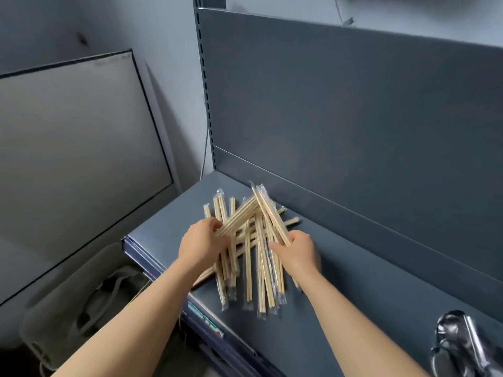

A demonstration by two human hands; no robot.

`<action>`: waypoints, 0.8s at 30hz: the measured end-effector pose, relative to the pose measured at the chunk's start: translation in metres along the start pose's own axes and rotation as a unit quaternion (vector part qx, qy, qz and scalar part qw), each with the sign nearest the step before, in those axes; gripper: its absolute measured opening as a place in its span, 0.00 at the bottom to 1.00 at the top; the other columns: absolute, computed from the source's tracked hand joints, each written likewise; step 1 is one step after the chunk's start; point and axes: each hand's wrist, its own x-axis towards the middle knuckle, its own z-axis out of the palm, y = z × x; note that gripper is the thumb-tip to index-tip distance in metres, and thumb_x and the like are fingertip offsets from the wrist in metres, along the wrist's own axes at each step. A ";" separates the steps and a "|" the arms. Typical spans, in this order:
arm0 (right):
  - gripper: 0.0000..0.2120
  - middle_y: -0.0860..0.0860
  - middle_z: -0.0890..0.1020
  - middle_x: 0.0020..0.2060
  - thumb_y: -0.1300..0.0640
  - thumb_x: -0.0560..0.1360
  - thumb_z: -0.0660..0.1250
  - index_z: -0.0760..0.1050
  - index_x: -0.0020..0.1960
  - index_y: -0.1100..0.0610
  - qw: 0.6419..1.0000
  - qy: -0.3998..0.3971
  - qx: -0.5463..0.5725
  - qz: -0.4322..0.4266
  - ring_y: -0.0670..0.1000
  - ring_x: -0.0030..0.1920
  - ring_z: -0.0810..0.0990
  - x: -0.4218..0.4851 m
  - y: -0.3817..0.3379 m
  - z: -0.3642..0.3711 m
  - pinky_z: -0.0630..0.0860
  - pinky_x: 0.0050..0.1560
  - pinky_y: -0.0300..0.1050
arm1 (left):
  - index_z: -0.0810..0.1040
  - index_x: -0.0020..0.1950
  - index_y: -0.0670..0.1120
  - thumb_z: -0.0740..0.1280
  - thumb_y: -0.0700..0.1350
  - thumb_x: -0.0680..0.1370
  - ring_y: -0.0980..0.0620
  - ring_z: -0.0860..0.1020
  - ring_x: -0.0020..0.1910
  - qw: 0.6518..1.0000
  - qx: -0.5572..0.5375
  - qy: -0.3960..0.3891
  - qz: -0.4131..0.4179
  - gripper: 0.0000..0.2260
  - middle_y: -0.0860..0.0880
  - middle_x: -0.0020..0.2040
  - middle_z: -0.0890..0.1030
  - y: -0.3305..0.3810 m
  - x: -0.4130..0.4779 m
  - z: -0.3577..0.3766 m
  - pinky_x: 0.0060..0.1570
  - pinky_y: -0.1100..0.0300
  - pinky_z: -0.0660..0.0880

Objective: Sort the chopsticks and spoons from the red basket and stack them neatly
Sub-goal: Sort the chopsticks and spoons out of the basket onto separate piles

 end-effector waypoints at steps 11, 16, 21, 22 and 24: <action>0.12 0.48 0.77 0.50 0.45 0.74 0.66 0.78 0.52 0.51 0.993 0.074 -0.090 -0.008 0.51 0.44 0.78 -0.009 -0.002 0.011 0.77 0.44 0.45 | 0.76 0.44 0.48 0.59 0.58 0.78 0.47 0.74 0.48 0.969 0.198 -0.048 0.140 0.15 0.49 0.46 0.75 -0.010 0.036 -0.003 0.40 0.56 0.70; 0.23 0.48 0.76 0.62 0.44 0.76 0.64 0.72 0.68 0.52 0.989 0.101 -0.104 0.035 0.52 0.60 0.76 -0.038 -0.002 0.002 0.77 0.55 0.48 | 0.77 0.53 0.48 0.59 0.60 0.78 0.47 0.75 0.54 0.929 0.266 -0.062 0.249 0.17 0.49 0.52 0.78 0.004 0.034 -0.023 0.48 0.55 0.72; 0.22 0.46 0.77 0.64 0.46 0.77 0.65 0.72 0.69 0.51 0.983 0.152 -0.044 0.094 0.49 0.63 0.75 -0.094 0.014 -0.017 0.73 0.61 0.46 | 0.79 0.55 0.51 0.60 0.60 0.77 0.50 0.79 0.48 0.905 0.158 -0.127 0.375 0.17 0.52 0.50 0.81 0.029 0.004 -0.026 0.45 0.57 0.77; 0.21 0.46 0.77 0.64 0.47 0.77 0.65 0.72 0.68 0.51 0.980 0.169 -0.021 0.105 0.48 0.63 0.75 -0.108 0.019 -0.022 0.73 0.62 0.46 | 0.80 0.55 0.52 0.61 0.61 0.77 0.51 0.79 0.48 0.900 0.124 -0.147 0.390 0.16 0.53 0.51 0.81 0.035 -0.004 -0.023 0.46 0.57 0.77; 0.20 0.44 0.78 0.63 0.48 0.76 0.67 0.74 0.67 0.51 0.970 0.204 0.017 0.131 0.46 0.64 0.75 -0.139 0.032 -0.033 0.71 0.62 0.43 | 0.80 0.56 0.51 0.63 0.60 0.76 0.53 0.80 0.49 0.886 0.059 -0.197 0.415 0.16 0.54 0.51 0.82 0.051 -0.026 -0.015 0.49 0.57 0.77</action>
